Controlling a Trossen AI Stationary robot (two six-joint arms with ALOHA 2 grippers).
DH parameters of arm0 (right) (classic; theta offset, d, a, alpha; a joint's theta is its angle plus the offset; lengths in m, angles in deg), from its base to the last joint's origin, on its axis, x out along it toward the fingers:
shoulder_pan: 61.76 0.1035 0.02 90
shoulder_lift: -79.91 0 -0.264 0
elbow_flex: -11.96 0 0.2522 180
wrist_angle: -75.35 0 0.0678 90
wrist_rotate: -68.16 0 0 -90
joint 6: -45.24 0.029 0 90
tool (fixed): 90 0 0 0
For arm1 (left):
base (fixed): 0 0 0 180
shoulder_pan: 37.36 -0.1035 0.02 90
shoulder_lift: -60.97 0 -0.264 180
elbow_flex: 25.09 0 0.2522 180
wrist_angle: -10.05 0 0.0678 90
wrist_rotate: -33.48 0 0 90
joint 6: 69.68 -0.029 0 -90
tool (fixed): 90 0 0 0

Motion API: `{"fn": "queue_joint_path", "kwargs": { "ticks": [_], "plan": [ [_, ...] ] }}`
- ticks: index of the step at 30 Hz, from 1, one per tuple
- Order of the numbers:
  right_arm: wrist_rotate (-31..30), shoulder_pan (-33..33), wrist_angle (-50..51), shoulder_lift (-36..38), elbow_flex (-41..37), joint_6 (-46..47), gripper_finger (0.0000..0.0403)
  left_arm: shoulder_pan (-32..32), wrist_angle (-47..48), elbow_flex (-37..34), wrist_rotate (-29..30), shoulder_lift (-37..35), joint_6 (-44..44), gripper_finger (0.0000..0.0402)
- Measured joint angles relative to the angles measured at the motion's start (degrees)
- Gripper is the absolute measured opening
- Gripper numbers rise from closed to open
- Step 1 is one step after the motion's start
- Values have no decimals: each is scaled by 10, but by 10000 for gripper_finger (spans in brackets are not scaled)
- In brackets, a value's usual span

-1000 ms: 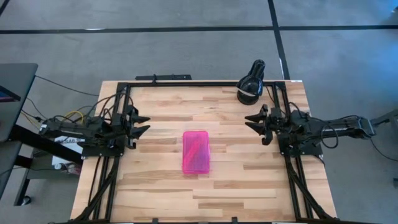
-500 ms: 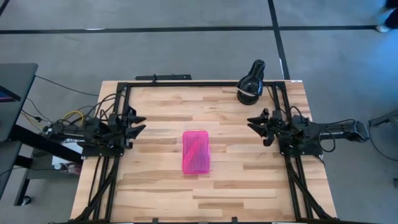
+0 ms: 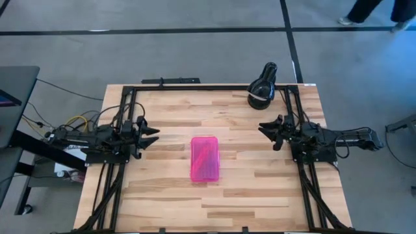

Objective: Pick & place school supplies into a supply box
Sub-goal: Return to Home Position

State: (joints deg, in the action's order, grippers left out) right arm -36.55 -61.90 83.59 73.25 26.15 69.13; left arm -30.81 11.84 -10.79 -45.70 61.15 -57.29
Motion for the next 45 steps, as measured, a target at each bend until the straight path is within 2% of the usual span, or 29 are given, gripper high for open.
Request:
{"fn": "queue_joint_path", "kwargs": {
  "ticks": [3, 7, 17, 26, 32, 39, 45],
  "plan": [
    [-2, 0, 25, 0, 0, 16, 134, 0, 10, 0, -6, 0, -8, 153],
    [-2, 0, 25, 0, 0, 17, 133, 0, 77, 0, 26, 0, 17, 153],
    [-2, -2, 25, 0, 0, 31, 133, 0, 79, -1, 31, 6, 24, 153],
    [9, -30, 27, -1, 0, 46, 133, 0, 80, -1, 28, 7, 12, 153],
    [79, -15, 36, -1, 0, -64, 134, 0, 89, -1, -50, 9, -32, 153],
    [75, 9, 36, 0, 0, -93, 133, 8, 80, -1, -57, 9, -115, 154],
    [73, 11, 36, -1, -1, -89, 134, 7, 87, -1, -27, 9, -100, 154]
  ]
}}
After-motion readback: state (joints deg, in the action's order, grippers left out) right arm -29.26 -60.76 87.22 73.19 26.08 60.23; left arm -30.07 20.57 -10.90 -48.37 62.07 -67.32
